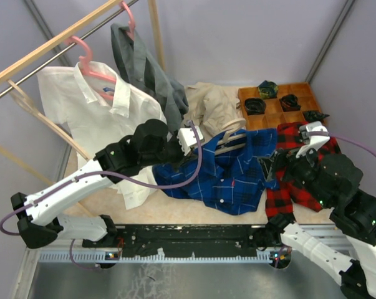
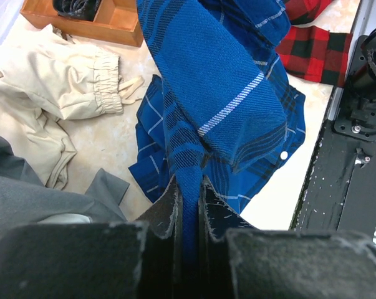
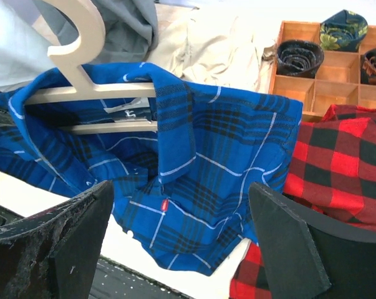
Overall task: Place the shirt on the hanger
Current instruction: Hang the shirt on the hanger.
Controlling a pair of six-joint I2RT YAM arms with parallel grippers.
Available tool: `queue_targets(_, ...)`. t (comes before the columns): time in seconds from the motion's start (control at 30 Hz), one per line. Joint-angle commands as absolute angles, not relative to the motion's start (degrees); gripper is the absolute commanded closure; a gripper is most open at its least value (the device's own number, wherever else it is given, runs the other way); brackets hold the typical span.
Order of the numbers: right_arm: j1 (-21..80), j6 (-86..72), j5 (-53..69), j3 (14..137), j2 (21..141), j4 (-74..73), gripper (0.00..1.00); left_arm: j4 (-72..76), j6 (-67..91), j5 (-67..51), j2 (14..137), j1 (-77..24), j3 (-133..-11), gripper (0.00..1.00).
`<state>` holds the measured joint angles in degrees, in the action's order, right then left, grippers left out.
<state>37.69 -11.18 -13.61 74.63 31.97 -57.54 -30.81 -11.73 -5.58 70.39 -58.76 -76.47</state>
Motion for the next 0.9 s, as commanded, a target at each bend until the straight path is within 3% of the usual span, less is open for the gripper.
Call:
queue_targets(0.0,37.6,-12.8,-16.4,75.6,34.4,-58.6,0.11,-26.2,-10.1,-3.0,70.1,-58.7,-77.0,1.0)
queue_targets(0.47,37.6,-14.9,-18.1,74.7,37.3,-58.2,0.11,-27.0,-6.7,1.5,72.6,-58.7,-79.0,1.0)
queue_targets(0.87,37.6,-14.5,-15.1,70.4,39.9,-49.5,0.19,-26.3,-6.7,0.7,72.8,-58.7,-79.2,1.0)
